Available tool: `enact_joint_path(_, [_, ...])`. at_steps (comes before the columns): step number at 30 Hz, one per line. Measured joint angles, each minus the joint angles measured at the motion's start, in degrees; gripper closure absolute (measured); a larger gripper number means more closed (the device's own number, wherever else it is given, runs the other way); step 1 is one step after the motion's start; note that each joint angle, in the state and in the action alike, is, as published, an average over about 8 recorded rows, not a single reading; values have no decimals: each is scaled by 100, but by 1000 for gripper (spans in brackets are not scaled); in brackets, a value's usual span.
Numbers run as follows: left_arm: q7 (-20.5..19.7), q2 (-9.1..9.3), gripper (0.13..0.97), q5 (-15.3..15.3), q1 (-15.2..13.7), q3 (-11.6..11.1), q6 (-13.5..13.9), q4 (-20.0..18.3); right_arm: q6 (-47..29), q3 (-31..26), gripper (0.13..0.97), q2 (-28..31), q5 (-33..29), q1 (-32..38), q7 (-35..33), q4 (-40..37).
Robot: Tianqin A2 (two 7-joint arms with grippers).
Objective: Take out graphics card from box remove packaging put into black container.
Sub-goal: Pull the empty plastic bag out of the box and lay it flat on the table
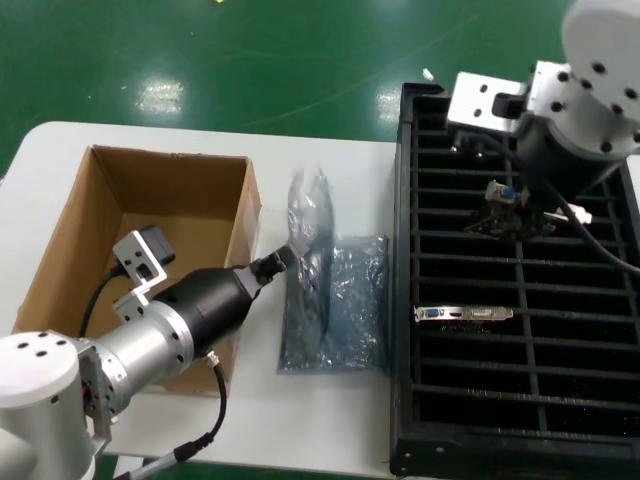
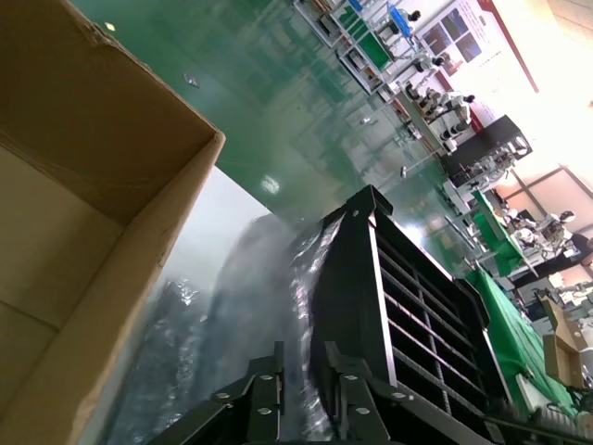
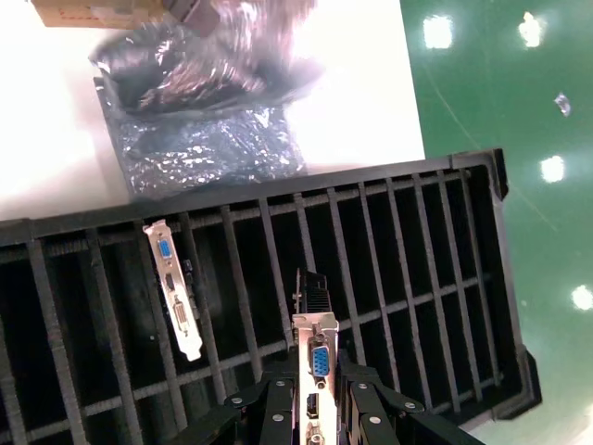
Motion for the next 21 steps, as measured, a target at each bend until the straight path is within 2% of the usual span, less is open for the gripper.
enact_joint_path(10, [90, -21, 807, 0, -9, 0, 14, -158, 24, 438, 895, -535, -128, -127, -808, -1101])
enact_joint_path(14, [118, 5, 720, 0, -47, 0, 3, -222, 49, 593, 895, -730, -156, -161, -1107, -1541])
enact_joint_path(17, [142, 86, 655, 0, -110, 0, -22, -223, 61, 698, 895, -854, -177, -170, -1305, -1812])
enact_joint_path(21, [169, 309, 579, 0, -274, 0, -73, -115, 77, 820, 895, -997, -212, -164, -1565, -2113])
